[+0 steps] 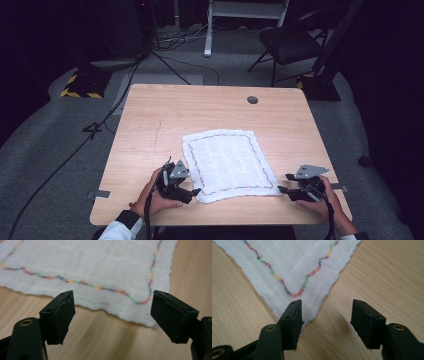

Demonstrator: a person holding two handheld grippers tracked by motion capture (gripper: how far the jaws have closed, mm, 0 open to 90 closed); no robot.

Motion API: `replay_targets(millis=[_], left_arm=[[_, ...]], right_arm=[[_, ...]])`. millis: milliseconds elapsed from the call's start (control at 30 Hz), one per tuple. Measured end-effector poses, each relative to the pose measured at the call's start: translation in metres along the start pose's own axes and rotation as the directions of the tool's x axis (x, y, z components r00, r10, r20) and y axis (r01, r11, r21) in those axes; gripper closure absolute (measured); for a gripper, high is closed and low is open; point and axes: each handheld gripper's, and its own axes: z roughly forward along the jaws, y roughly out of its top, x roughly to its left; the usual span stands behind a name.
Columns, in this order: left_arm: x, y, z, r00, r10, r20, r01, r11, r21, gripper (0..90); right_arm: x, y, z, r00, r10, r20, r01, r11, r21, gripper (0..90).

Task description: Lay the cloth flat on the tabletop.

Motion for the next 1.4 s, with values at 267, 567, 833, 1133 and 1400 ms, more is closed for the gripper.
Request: replay_targets(millis=[267, 567, 833, 1133, 1400], left_arm=[[0.027, 0.018, 0.023, 0.9964, -0.013, -0.084, 0.015, 0.9997, 0.019, 22.7], [0.075, 0.033, 0.046, 0.9786, -0.117, -0.169, 0.118, 0.9930, -0.004, 24.2], [0.095, 0.032, 0.055, 0.9651, -0.153, -0.213, 0.167, 0.9847, 0.049, 27.7], [0.117, 0.036, 0.063, 0.9504, -0.229, -0.211, 0.237, 0.9713, 0.016, 29.0], [0.126, 0.054, 0.072, 0.9757, -0.188, -0.113, 0.194, 0.9798, 0.049, 76.4]], right_arm=[[-0.020, 0.031, 0.006, 0.9990, 0.015, 0.042, -0.010, 0.9937, -0.112, 45.0], [-0.055, 0.092, 0.067, 0.9977, 0.022, 0.064, -0.017, 0.9965, -0.082, 48.6], [-0.075, 0.115, 0.102, 0.9949, 0.085, 0.053, -0.081, 0.9935, -0.080, 48.8], [-0.080, 0.133, 0.138, 0.9924, 0.105, 0.065, -0.103, 0.9944, -0.024, 44.0], [-0.086, 0.139, 0.141, 0.9930, 0.114, -0.033, -0.114, 0.9934, -0.013, 77.3]])
